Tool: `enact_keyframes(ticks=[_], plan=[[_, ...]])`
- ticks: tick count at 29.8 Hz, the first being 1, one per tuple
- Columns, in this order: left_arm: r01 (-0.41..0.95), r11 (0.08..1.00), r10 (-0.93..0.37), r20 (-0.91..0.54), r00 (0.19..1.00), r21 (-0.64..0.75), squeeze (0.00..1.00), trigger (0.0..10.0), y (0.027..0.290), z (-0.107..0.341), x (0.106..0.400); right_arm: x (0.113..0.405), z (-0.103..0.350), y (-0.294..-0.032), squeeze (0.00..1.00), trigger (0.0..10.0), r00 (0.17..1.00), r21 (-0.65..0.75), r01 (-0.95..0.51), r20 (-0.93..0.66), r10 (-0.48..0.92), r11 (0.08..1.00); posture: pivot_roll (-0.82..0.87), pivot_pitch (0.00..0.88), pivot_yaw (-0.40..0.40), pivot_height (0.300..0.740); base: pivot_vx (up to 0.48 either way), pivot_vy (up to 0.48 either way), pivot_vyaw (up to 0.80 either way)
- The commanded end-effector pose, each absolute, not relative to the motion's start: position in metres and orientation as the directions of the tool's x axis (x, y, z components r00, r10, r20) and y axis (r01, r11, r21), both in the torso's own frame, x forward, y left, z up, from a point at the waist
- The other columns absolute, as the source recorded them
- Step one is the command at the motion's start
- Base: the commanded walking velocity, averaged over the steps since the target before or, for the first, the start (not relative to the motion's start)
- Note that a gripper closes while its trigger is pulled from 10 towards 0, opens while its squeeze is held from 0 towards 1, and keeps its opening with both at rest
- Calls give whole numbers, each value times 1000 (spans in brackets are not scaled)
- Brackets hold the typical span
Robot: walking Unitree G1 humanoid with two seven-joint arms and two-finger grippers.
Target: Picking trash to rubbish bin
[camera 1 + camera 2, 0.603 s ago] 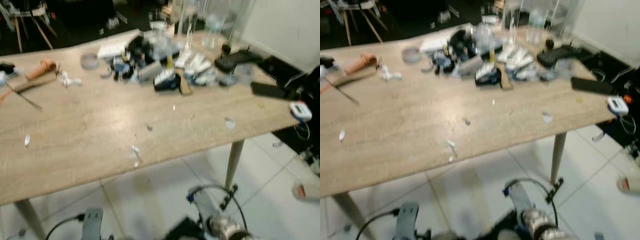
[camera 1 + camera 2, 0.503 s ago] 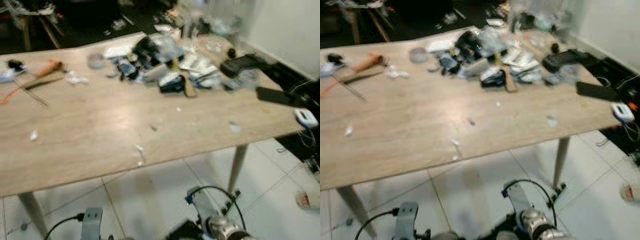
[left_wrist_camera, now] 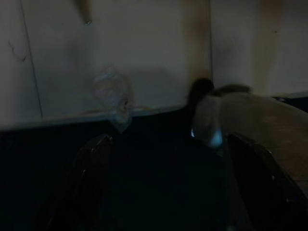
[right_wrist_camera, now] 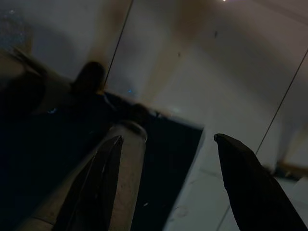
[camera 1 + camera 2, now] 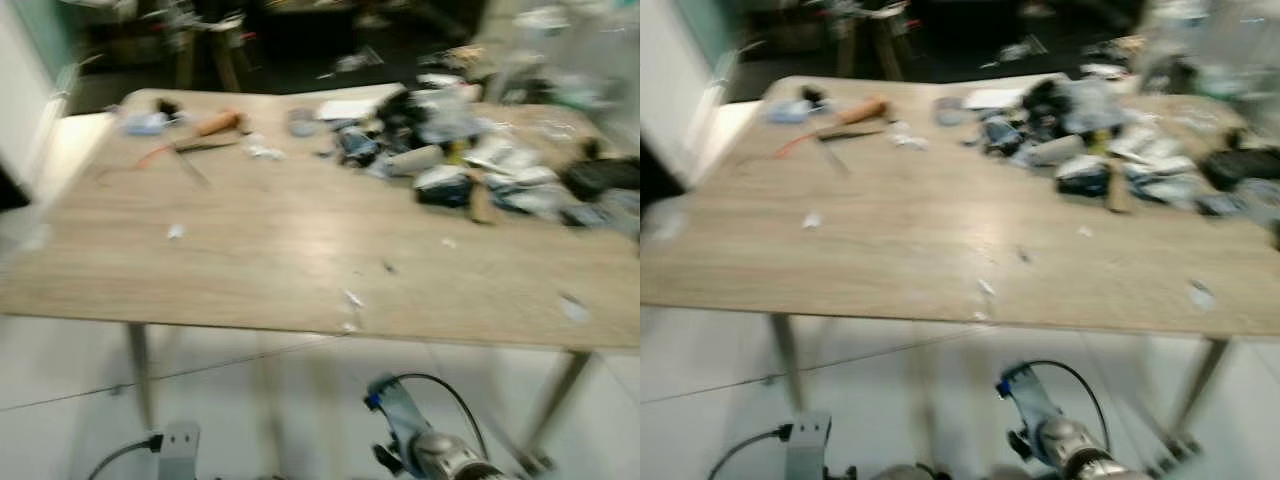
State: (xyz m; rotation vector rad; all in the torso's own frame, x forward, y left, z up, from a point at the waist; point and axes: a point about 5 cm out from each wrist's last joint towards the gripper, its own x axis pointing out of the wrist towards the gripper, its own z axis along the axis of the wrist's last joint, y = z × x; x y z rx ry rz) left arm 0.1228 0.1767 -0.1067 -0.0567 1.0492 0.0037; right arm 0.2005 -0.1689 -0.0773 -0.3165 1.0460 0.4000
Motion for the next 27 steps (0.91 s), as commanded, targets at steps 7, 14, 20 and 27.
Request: enact_keyframes(ticks=[7,14,20,27], plan=[[-31,998,-41,-892,451,-62,0,10000,171,-111,110,198,-79,-165,0,10000,431,-55,-473,-885,177,879,10,40,-4,740,0,0,769],[-21,997,-54,-893,447,-71,0,10000,169,-112,109,196,-80,-169,0,10000,423,-77,-450,-896,136,890,10,42,-10,740,0,0,220],[-9,997,-63,-896,440,-75,0,10000,168,-112,108,195,-81,-171,0,10000,418,-86,-462,-899,131,883,9,37,-16,740,0,-429,0],[-29,998,-42,-891,453,-61,0,10000,169,-111,111,195,-81,-171,0,10000,412,-95,-474,-902,125,875,10,36,-18,740,0,-392,0]])
